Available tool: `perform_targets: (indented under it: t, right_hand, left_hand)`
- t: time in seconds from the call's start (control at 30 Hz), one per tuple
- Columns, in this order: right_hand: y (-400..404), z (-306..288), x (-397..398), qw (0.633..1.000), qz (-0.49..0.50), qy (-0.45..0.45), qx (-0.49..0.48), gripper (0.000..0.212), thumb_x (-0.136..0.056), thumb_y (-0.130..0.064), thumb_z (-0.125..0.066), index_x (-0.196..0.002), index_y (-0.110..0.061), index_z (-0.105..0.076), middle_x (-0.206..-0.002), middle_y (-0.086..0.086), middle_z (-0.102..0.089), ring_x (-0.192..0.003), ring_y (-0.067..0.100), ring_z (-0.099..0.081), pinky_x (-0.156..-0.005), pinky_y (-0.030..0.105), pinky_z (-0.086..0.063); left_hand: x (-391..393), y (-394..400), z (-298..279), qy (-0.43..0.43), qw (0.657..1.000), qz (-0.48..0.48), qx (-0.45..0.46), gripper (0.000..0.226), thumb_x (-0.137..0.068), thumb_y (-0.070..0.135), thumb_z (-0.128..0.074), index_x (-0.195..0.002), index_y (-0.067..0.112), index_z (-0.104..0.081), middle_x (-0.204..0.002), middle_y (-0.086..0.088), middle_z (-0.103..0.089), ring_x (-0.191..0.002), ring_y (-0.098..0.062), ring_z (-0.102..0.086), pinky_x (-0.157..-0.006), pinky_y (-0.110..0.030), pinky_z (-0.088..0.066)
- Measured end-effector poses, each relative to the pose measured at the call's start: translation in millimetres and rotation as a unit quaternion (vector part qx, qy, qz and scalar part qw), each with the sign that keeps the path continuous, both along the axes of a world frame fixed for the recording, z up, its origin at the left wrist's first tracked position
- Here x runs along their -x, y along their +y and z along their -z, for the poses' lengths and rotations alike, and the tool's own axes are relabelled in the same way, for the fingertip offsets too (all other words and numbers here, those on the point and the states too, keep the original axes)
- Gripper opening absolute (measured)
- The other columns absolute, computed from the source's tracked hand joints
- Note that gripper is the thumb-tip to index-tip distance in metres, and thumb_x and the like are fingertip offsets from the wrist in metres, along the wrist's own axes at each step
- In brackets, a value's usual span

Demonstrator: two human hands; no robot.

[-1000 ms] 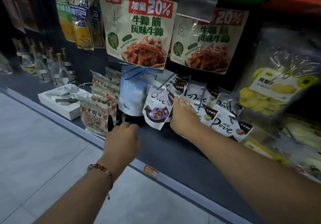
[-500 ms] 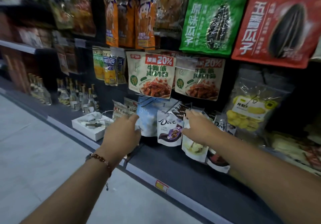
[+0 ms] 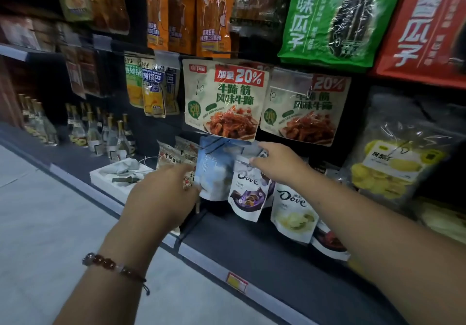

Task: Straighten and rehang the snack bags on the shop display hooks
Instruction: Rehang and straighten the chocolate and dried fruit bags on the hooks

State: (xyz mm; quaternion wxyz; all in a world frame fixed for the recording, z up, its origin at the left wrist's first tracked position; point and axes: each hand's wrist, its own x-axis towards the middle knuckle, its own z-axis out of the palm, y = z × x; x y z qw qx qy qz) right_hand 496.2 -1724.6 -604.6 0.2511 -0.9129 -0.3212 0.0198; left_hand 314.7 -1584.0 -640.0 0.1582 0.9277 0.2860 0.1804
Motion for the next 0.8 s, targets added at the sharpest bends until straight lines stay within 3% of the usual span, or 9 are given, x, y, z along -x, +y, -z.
perform_targets:
  t: [0.1, 0.2, 0.27, 0.47, 0.53, 0.67, 0.8]
  right_hand:
    - [17, 2, -26, 0.999, 0.034, -0.004, -0.014, 0.051, -0.095, -0.029, -0.056, -0.14, -0.009, -0.046, -0.14, 0.012, -0.051, -0.121, 0.031, -0.053, -0.1, 0.041, -0.046]
    - [35, 5, -55, 0.997, 0.059, 0.017, -0.047, 0.063, -0.095, -0.037, -0.056, -0.148, -0.01, -0.035, -0.143, 0.014, -0.048, -0.117, 0.029, -0.055, -0.093, 0.036, -0.044]
    - [47, 5, -72, 0.992, 0.078, 0.038, -0.095, 0.07, -0.093, -0.041, -0.058, -0.15, -0.012, -0.03, -0.149, 0.012, -0.043, -0.125, 0.027, -0.049, -0.096, 0.035, -0.04]
    - [85, 3, -106, 0.94, 0.153, 0.148, -0.265, 0.079, -0.09, -0.045, -0.063, -0.151, -0.009, -0.027, -0.153, 0.011, -0.037, -0.137, 0.032, -0.039, -0.109, 0.04, -0.035]
    - [94, 4, -113, 0.924, 0.173, 0.167, -0.298, 0.073, -0.09, -0.042, -0.064, -0.148, -0.009, -0.035, -0.148, 0.011, -0.044, -0.133, 0.031, -0.045, -0.107, 0.039, -0.039]
    - [99, 7, -119, 0.907, 0.19, 0.171, -0.333, 0.037, -0.092, -0.028, -0.064, -0.123, -0.007, -0.06, -0.126, 0.011, -0.062, -0.107, 0.027, -0.057, -0.087, 0.03, -0.044]
    - [91, 7, -107, 0.905, 0.156, 0.169, -0.359, 0.019, -0.098, -0.022, -0.055, -0.107, -0.007, -0.062, -0.112, 0.01, -0.065, -0.093, 0.022, -0.056, -0.072, 0.026, -0.04]
  left_hand:
    - [-11, 6, -2, 0.014, 0.999, 0.01, 0.028, 0.051, -0.092, 0.051, -0.053, -0.141, 0.037, -0.045, -0.139, 0.001, -0.054, -0.12, -0.025, -0.055, -0.094, -0.04, -0.048]
    - [-20, 13, -2, 0.023, 0.999, 0.011, 0.048, 0.053, -0.091, 0.054, -0.053, -0.141, 0.039, -0.044, -0.14, 0.004, -0.054, -0.121, -0.023, -0.055, -0.096, -0.041, -0.048]
    - [-25, 14, -2, 0.016, 0.998, 0.007, 0.056, 0.052, -0.091, 0.055, -0.052, -0.14, 0.04, -0.043, -0.14, 0.006, -0.054, -0.122, -0.023, -0.054, -0.098, -0.041, -0.048]
    - [-40, 10, 4, 0.011, 0.997, 0.02, 0.075, 0.051, -0.092, 0.052, -0.051, -0.141, 0.039, -0.044, -0.137, 0.008, -0.056, -0.119, -0.017, -0.056, -0.096, -0.036, -0.047]
    - [-44, 10, 4, 0.0, 0.998, 0.01, 0.068, 0.048, -0.093, 0.052, -0.051, -0.139, 0.04, -0.046, -0.135, 0.01, -0.058, -0.119, -0.017, -0.056, -0.095, -0.035, -0.047]
    - [-52, 6, 4, -0.021, 0.998, -0.006, 0.063, 0.046, -0.093, 0.053, -0.049, -0.137, 0.04, -0.048, -0.133, 0.007, -0.059, -0.117, -0.021, -0.057, -0.093, -0.038, -0.048]
    - [-54, 7, 5, -0.018, 0.997, -0.02, 0.071, 0.045, -0.094, 0.052, -0.048, -0.137, 0.039, -0.048, -0.136, 0.008, -0.057, -0.119, -0.02, -0.056, -0.091, -0.036, -0.047]
